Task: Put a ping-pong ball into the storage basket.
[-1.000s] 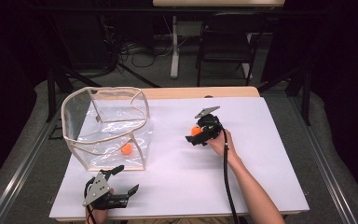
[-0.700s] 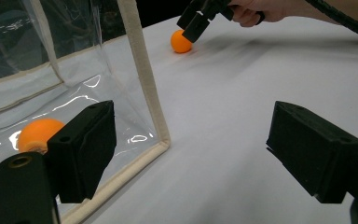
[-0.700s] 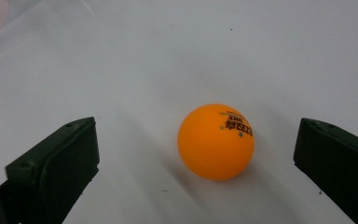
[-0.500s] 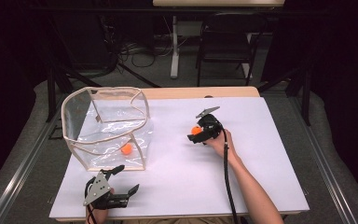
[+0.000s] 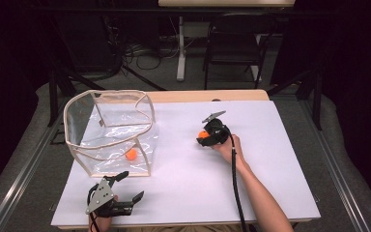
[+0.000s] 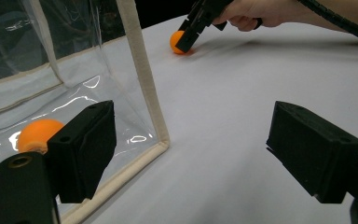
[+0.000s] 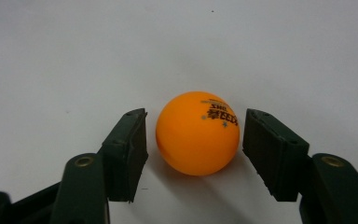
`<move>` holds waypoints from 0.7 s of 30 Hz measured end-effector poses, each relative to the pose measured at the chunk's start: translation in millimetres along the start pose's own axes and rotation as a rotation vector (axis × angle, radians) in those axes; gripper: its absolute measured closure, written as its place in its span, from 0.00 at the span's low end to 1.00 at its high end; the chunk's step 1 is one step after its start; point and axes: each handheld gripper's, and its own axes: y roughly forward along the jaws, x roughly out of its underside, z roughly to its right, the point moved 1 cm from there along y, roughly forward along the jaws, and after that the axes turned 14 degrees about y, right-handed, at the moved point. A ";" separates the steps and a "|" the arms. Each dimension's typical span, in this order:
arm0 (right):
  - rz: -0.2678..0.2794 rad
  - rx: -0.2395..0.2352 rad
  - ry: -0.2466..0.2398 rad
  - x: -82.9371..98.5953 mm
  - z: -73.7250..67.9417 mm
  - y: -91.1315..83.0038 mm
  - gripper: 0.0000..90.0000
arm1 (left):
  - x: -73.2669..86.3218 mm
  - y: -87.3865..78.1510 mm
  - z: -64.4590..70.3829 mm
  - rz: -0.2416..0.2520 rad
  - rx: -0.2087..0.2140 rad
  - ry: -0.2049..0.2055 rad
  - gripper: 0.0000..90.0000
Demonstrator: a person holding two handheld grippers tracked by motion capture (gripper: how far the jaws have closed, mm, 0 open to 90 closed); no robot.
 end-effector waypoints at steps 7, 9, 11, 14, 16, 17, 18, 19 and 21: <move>-0.002 0.015 -0.002 -0.1 -0.2 -0.1 0.55 | 0.0 0.3 -0.1 -0.002 0.001 0.001 0.17; -0.006 0.024 -0.007 -0.5 0.0 -0.6 0.55 | 0.0 0.5 -0.2 -0.002 0.000 0.001 0.17; 0.004 0.029 -0.010 -0.6 -0.3 -0.6 0.56 | -0.1 0.3 -0.1 -0.002 0.004 0.002 0.17; -0.001 0.031 -0.023 -1.2 -1.6 -2.9 0.56 | -0.1 0.0 0.1 0.002 0.002 -0.001 0.17; 0.001 0.030 -0.026 -1.5 -2.7 -5.1 0.56 | 0.0 -0.1 0.2 0.000 0.007 0.002 0.17; -0.002 0.028 -0.029 -1.8 -3.5 -6.5 0.56 | -0.1 -0.2 0.5 0.000 0.005 0.002 0.17; 0.000 0.031 -0.036 -2.1 -4.4 -7.7 0.56 | 0.0 -0.5 0.2 0.001 0.008 0.004 0.17; -0.007 0.037 -0.039 -2.6 -5.5 -9.9 0.56 | 0.1 -0.4 0.2 0.002 0.006 0.001 0.17; 0.006 0.035 -0.048 -3.6 -6.9 -12.8 0.56 | 0.0 -0.4 0.2 0.002 0.006 0.001 0.17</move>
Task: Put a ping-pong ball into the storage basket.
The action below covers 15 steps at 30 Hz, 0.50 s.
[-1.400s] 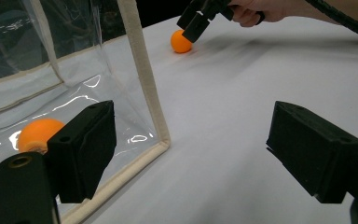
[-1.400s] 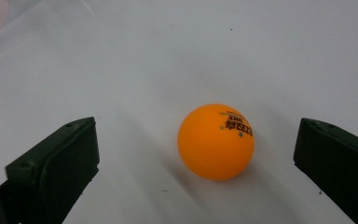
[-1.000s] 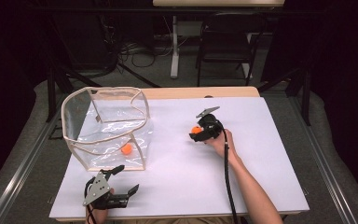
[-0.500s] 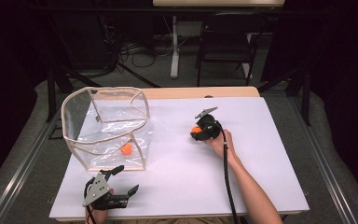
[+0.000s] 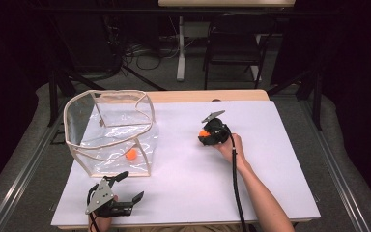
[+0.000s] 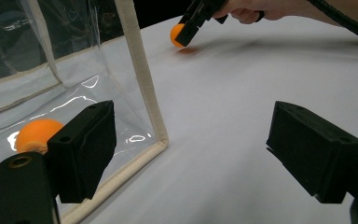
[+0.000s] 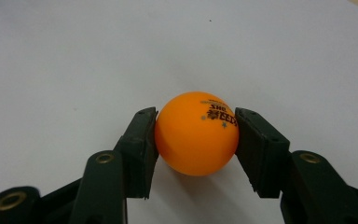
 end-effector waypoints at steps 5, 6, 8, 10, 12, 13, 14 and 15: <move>0.001 0.004 -0.019 -2.0 -4.8 -9.2 0.56 | 0.0 0.2 0.2 -0.003 -0.003 0.000 0.17; 0.011 0.003 -0.023 -2.2 -5.8 -10.1 0.56 | 0.0 0.3 0.1 -0.003 -0.001 0.000 0.17; 0.007 0.000 -0.030 -2.8 -6.9 -13.1 0.56 | -0.1 0.3 0.2 -0.003 -0.002 -0.001 0.17; 0.011 0.001 -0.033 -2.8 -8.4 -14.7 0.56 | -0.2 0.1 0.3 -0.002 -0.003 0.000 0.17; 0.004 0.003 -0.038 -3.4 -10.1 -17.0 0.56 | 0.0 0.0 0.0 0.000 0.000 0.000 0.17; 0.001 0.003 -0.045 -3.9 -10.9 -18.2 0.56 | 0.0 0.0 0.0 0.000 0.000 0.000 0.17; -0.002 0.004 -0.053 -4.8 -11.6 -20.1 0.56 | 0.0 0.1 0.0 0.000 0.000 -0.001 0.17; 0.002 0.003 -0.051 -5.1 -12.3 -20.7 0.56 | -0.1 0.0 0.0 0.000 0.000 0.000 0.17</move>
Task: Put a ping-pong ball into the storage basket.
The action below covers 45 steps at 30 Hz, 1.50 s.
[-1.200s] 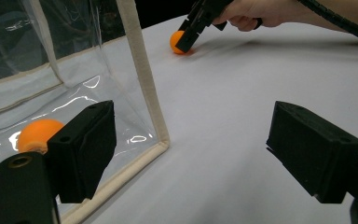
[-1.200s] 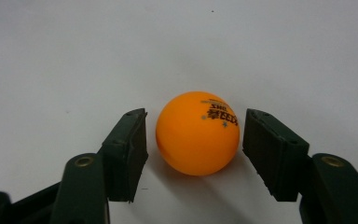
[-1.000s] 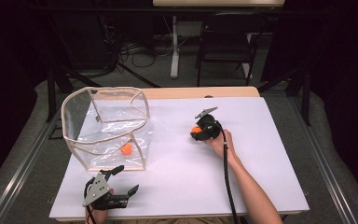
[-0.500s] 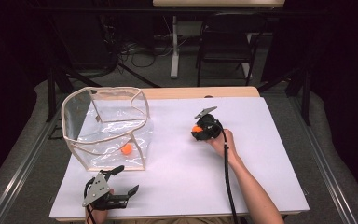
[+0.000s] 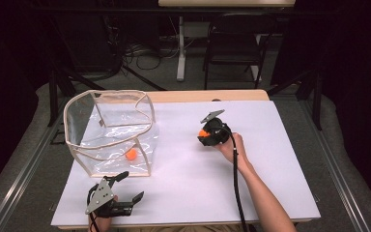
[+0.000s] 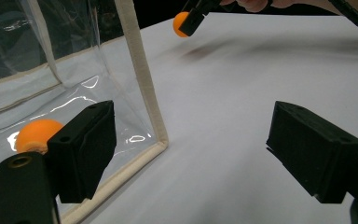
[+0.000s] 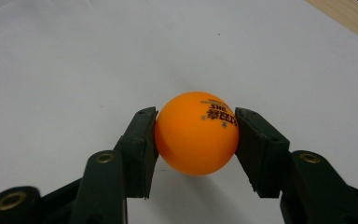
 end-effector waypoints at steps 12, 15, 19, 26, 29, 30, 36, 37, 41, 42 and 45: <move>0.003 0.017 -0.042 -7.3 -6.4 -19.1 0.56 | -0.1 -0.5 -0.1 -0.002 -0.001 0.003 0.17; 0.005 0.020 -0.054 -8.9 -7.8 -24.4 0.56 | -0.1 -0.2 0.1 -0.002 -0.002 0.002 0.17; 0.005 0.025 -0.067 -11.9 -10.6 -30.9 0.56 | 0.0 -0.5 -0.2 0.001 -0.001 0.003 0.17; 0.011 0.022 -0.090 -16.8 -16.8 -41.3 0.56 | 0.0 -0.5 -0.1 -0.002 -0.002 0.002 0.17; 0.016 0.023 -0.098 -18.7 -18.4 -45.8 0.56 | 0.1 -0.3 -0.2 0.001 -0.001 0.001 0.17; 0.015 0.019 -0.097 -19.5 -18.6 -47.0 0.56 | 0.1 -0.3 -0.2 0.001 -0.002 0.002 0.17; 0.020 0.016 -0.107 -24.0 -21.8 -53.8 0.56 | 0.1 0.0 -0.3 0.002 -0.004 0.000 0.17; 0.023 0.016 -0.111 -25.0 -22.6 -55.2 0.56 | 0.1 0.1 -0.2 0.002 -0.003 -0.002 0.17; 0.026 0.020 -0.117 -27.2 -25.0 -59.0 0.56 | 0.1 0.2 -0.3 0.002 -0.003 -0.002 0.17; 0.029 0.017 -0.121 -27.6 -25.4 -59.9 0.56 | 0.0 0.2 -0.2 0.001 -0.003 -0.001 0.17; 0.030 0.017 -0.123 -28.6 -26.3 -62.9 0.56 | 0.1 0.1 -0.3 0.002 -0.003 -0.002 0.17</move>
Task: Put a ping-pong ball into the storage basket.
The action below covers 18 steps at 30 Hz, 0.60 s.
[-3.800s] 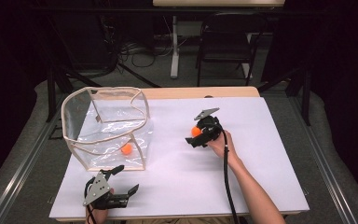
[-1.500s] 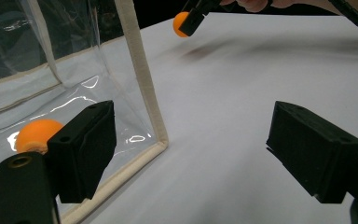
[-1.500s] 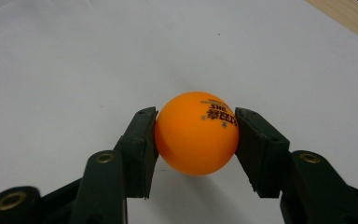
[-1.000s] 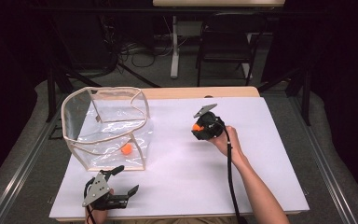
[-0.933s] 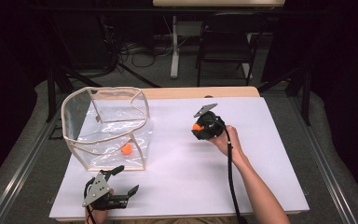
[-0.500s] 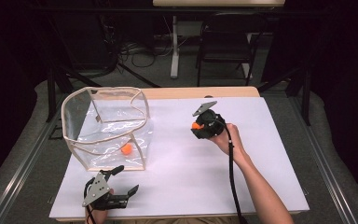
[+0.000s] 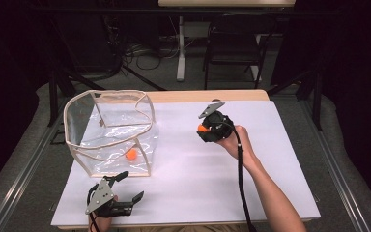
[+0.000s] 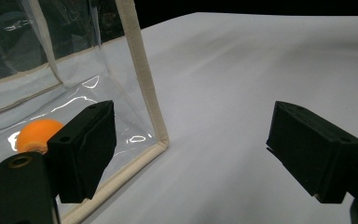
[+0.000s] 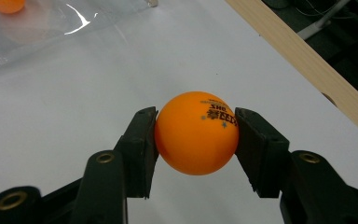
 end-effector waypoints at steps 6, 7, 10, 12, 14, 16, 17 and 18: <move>0.006 -0.006 -0.004 -3.8 -1.0 -6.7 0.56 | 0.0 -0.1 0.1 0.000 0.000 0.002 0.17; 0.008 -0.005 -0.005 -4.4 -1.1 -8.0 0.56 | 0.0 -0.1 0.0 0.000 0.000 0.002 0.17; 0.010 -0.001 -0.007 -5.9 -2.0 -10.9 0.56 | 0.0 -0.1 0.0 0.000 0.000 0.002 0.17; 0.014 -0.001 -0.014 -7.0 -2.2 -13.1 0.56 | -0.1 -0.1 0.1 -0.001 0.001 0.001 0.17; 0.016 0.000 -0.016 -7.6 -2.7 -14.5 0.56 | 0.0 -0.2 0.0 0.000 0.001 0.001 0.17; 0.017 0.000 -0.019 -8.5 -3.0 -15.8 0.56 | 0.0 -0.1 -0.1 0.000 0.000 0.002 0.17; 0.016 0.002 -0.018 -8.8 -3.1 -16.4 0.56 | -0.1 -0.1 0.0 -0.001 0.000 0.001 0.17; 0.019 0.003 -0.019 -9.3 -3.3 -17.1 0.56 | 0.0 0.0 0.1 0.000 0.000 0.001 0.17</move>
